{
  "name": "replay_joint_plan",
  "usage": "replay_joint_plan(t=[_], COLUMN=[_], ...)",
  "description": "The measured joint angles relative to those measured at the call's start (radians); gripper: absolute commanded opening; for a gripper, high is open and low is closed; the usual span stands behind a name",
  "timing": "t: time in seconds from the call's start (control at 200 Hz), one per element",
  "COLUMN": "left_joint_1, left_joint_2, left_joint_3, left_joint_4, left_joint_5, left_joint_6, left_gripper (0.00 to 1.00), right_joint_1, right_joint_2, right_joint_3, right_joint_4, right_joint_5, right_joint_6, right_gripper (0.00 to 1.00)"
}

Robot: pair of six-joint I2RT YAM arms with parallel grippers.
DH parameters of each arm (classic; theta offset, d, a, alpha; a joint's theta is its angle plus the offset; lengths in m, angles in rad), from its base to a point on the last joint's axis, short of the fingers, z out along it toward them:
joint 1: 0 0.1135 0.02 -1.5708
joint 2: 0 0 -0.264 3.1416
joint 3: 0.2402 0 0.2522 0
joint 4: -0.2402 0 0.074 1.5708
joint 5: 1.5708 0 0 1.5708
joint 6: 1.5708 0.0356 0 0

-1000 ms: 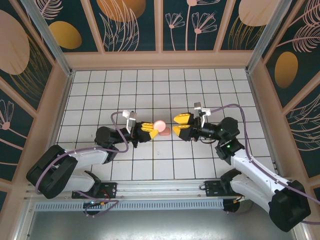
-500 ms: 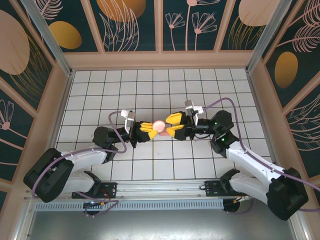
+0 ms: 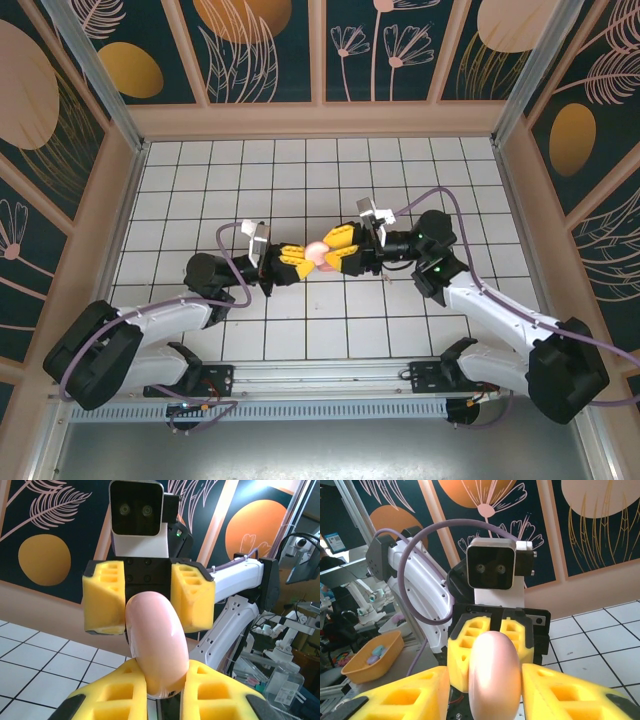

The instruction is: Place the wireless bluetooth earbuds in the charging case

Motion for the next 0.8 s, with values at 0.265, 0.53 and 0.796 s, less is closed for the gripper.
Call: replay_joint_plan(t=[0.265, 0.53, 0.796], left_joint_1=[-0.006, -0.006, -0.006], left_joint_2=[-0.014, -0.052, -0.193], left_joint_3=[0.003, 0.006, 0.066], left_joint_4=[-0.012, -0.109, -0.538], left_joint_5=[0.004, -0.009, -0.063], left_joint_6=[0.012, 0.069, 0.316], left_gripper=[0.15, 0.42, 0.53], right_joint_1=[0.009, 0.011, 0.011], right_joint_2=[0.023, 0.022, -0.034], right_joint_3=[0.019, 0.032, 0.105], right_joint_4=[-0.018, -0.087, -0.454], right_joint_5=[-0.018, -0.025, 0.069], right_joint_6=[-0.024, -0.073, -0.269], right_gripper=[0.22, 0.18, 0.20])
